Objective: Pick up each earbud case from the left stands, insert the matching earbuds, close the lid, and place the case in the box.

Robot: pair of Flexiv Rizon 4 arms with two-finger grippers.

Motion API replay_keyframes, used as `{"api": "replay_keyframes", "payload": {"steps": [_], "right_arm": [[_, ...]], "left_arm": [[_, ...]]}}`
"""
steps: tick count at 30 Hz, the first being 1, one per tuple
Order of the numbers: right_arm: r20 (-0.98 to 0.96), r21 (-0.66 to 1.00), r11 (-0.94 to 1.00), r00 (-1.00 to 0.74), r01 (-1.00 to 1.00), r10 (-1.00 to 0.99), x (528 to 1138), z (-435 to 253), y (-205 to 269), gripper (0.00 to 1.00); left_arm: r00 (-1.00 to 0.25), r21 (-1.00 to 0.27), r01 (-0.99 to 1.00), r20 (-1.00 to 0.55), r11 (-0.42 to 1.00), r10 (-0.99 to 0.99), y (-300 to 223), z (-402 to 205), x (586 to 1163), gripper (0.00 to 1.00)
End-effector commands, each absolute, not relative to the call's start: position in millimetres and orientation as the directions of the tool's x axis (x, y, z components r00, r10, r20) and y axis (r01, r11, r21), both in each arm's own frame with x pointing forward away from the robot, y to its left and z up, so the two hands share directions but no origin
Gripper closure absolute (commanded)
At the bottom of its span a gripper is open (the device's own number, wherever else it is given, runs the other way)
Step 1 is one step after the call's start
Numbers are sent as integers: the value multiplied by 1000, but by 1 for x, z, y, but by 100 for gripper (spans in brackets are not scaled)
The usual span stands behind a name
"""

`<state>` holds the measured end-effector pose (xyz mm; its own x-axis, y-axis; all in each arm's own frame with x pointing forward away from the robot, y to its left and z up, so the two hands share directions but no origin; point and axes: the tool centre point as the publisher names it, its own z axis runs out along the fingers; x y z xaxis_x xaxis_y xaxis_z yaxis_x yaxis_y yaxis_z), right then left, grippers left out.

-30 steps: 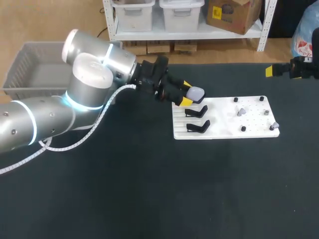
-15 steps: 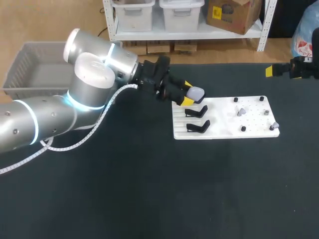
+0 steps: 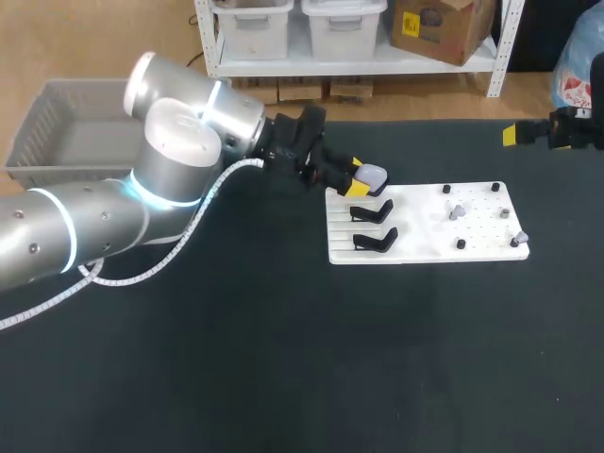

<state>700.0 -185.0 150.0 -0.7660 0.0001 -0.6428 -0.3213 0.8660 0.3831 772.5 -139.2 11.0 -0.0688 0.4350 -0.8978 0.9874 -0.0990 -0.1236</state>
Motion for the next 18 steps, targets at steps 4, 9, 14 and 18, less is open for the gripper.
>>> {"api": "replay_keyframes", "payload": {"steps": [4,9,14,18], "right_arm": [[-643,383,866,-766,-321,0,700,150,-185,0],[-643,383,866,-766,-321,0,700,150,-185,0],[-643,383,866,-766,-321,0,700,150,-185,0],[-643,383,866,-766,-321,0,700,150,-185,0]], "left_arm": [[-68,-126,987,-894,-101,443,-140,11,774,65],[-54,-111,988,-891,-103,450,-140,16,772,94],[-43,-97,990,-894,-99,446,-137,22,771,100],[-31,-75,993,-911,-91,411,-132,33,769,100]]}}
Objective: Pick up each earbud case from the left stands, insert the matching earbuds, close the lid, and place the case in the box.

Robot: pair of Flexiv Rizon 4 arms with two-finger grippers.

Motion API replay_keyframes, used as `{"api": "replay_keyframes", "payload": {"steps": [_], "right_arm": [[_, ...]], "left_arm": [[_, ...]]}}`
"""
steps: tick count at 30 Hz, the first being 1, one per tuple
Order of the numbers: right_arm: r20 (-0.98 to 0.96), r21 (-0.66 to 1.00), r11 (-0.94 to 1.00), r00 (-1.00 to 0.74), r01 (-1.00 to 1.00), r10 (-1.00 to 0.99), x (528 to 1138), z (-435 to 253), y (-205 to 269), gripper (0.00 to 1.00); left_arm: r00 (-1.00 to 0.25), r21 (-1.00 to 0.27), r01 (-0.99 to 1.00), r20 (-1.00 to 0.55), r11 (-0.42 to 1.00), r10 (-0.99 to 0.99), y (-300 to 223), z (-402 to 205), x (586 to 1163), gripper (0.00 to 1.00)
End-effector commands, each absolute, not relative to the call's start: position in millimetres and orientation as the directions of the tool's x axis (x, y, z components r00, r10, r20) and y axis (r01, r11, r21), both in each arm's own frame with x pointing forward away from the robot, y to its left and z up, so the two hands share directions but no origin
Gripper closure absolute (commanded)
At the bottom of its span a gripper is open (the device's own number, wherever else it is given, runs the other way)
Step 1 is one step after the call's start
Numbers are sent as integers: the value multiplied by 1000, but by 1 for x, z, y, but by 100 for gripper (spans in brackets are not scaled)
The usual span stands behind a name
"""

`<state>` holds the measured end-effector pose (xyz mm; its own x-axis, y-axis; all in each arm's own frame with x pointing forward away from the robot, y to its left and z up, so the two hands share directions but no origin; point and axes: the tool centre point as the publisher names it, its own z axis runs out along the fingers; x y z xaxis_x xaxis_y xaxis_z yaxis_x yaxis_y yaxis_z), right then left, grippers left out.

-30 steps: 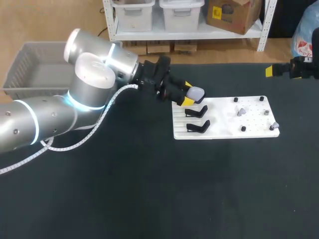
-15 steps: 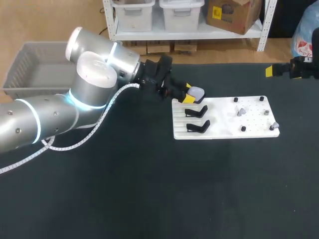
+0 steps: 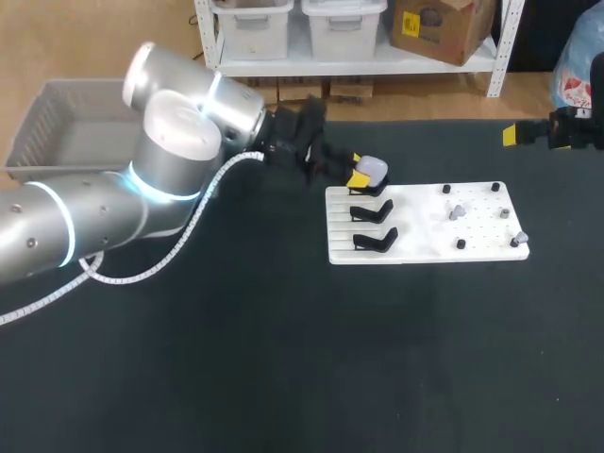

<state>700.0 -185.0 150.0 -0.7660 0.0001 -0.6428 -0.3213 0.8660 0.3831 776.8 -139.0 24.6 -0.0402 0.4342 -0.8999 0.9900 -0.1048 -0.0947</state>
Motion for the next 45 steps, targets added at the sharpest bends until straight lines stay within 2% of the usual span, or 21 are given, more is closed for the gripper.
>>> {"api": "replay_keyframes", "payload": {"steps": [1,12,17,27,34,45], "right_arm": [[-643,383,866,-766,-321,0,700,150,-185,0],[-643,383,866,-766,-321,0,700,150,-185,0],[-643,383,866,-766,-321,0,700,150,-185,0],[-643,383,866,-766,-321,0,700,150,-185,0],[-643,383,866,-766,-321,0,700,150,-185,0],[-643,383,866,-766,-321,0,700,150,-185,0]], "left_arm": [[-24,-65,994,-919,-92,392,-130,38,768,100],[88,73,994,-977,-82,195,-117,119,732,100],[93,91,996,-986,-21,139,-110,142,717,100],[29,30,999,-999,41,30,-102,151,707,100],[35,35,999,-999,-39,-10,-101,154,701,100],[35,35,999,-999,-39,-10,-101,154,701,100]]}}
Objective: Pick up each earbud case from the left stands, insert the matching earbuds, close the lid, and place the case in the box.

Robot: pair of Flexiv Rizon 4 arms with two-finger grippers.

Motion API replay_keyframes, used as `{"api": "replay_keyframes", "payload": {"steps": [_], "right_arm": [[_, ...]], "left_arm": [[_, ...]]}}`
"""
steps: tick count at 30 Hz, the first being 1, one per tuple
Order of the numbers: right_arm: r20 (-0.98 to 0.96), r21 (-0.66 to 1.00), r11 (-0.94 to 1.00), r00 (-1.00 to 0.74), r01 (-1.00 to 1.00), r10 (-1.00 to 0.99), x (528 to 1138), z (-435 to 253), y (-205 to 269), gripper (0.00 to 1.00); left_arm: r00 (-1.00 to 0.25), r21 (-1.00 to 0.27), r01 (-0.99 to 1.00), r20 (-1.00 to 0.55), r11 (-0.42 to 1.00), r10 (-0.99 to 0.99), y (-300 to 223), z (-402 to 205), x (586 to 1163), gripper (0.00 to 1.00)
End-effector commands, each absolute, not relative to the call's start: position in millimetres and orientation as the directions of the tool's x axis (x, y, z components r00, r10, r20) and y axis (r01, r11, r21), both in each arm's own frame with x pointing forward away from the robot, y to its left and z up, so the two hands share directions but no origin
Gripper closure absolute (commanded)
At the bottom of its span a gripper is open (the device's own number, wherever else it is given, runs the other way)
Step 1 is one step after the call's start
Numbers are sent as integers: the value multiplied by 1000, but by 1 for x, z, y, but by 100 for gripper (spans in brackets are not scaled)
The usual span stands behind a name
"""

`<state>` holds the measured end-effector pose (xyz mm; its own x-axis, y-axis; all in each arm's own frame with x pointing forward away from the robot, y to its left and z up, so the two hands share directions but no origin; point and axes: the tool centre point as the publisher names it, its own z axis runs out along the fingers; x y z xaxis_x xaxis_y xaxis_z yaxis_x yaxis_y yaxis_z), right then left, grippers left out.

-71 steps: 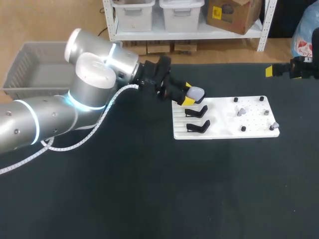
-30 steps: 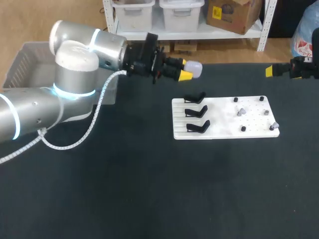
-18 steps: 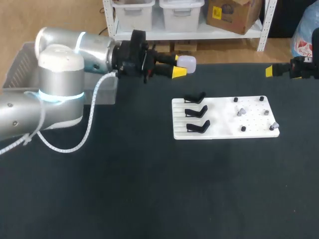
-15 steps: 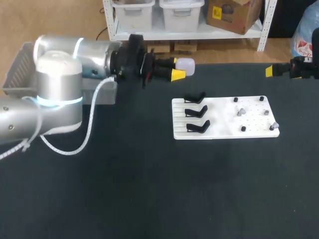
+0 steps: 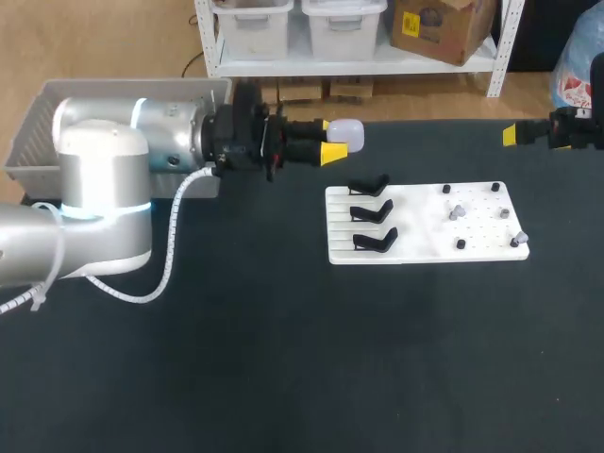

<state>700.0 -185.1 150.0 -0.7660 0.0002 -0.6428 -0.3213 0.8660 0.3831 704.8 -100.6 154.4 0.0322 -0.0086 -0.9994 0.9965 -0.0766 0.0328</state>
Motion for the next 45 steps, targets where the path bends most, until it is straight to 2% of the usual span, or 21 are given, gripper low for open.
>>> {"api": "replay_keyframes", "payload": {"steps": [1,15,20,26,45], "right_arm": [[-643,383,866,-766,-321,0,700,150,-185,0],[-643,383,866,-766,-321,0,700,150,-185,0],[-655,331,885,-755,-327,-35,682,157,-178,0],[-680,288,885,-729,-365,-79,656,169,-156,0],[-652,351,850,-754,-393,-79,603,163,-63,0]], "left_arm": [[35,35,999,-999,-39,-10,-101,154,701,100],[35,35,999,-999,-39,-10,-101,154,701,100],[68,65,994,-997,-93,25,-118,153,698,100],[58,57,994,-998,-89,18,-126,147,696,100],[37,37,996,-999,-87,5,-127,137,686,100]]}}
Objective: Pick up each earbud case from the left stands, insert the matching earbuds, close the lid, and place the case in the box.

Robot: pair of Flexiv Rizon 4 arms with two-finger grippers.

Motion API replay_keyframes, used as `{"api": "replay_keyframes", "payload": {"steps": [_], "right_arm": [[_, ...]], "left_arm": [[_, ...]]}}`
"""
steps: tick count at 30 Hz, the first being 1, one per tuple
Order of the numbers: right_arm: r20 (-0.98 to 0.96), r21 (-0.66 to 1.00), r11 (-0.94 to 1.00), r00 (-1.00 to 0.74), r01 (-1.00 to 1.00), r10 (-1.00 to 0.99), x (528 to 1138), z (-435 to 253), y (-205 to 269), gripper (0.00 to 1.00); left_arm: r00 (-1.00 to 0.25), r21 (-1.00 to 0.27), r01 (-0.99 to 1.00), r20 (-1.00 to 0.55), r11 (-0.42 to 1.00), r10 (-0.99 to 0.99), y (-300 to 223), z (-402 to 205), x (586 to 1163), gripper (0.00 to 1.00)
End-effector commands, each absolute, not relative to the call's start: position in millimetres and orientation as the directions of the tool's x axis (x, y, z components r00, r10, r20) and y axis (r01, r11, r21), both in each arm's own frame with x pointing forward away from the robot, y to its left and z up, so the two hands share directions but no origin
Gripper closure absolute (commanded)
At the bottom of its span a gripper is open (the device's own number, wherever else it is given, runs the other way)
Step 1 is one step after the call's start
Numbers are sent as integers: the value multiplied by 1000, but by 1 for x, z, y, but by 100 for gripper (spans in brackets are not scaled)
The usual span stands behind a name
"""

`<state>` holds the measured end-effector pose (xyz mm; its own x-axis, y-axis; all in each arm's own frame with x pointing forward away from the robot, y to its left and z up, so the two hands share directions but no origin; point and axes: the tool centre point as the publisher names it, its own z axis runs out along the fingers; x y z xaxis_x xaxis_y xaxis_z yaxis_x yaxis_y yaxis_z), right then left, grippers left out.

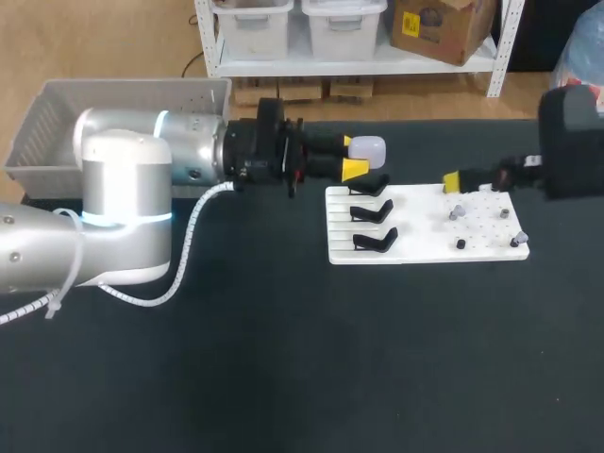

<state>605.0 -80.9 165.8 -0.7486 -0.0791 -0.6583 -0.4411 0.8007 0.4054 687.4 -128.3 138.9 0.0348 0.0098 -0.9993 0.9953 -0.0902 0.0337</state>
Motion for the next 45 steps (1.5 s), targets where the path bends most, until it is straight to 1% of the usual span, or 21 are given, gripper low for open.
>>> {"api": "replay_keyframes", "payload": {"steps": [1,8,18,29,45], "right_arm": [[-650,351,846,-754,-402,-89,602,163,-58,0],[-638,389,816,-764,-427,-95,603,165,-28,0],[-618,409,786,-775,-463,-134,628,164,8,0],[-597,432,784,-793,-446,-122,647,152,17,0],[-580,459,796,-812,-396,-69,671,142,9,0]], "left_arm": [[38,37,995,-999,-89,3,-127,137,686,100],[38,38,995,-999,-91,1,-127,137,686,100],[38,38,995,-999,-91,1,-127,137,686,100],[38,38,995,-999,-91,1,-127,137,686,100],[38,38,995,-999,-91,1,-127,137,686,100]]}}
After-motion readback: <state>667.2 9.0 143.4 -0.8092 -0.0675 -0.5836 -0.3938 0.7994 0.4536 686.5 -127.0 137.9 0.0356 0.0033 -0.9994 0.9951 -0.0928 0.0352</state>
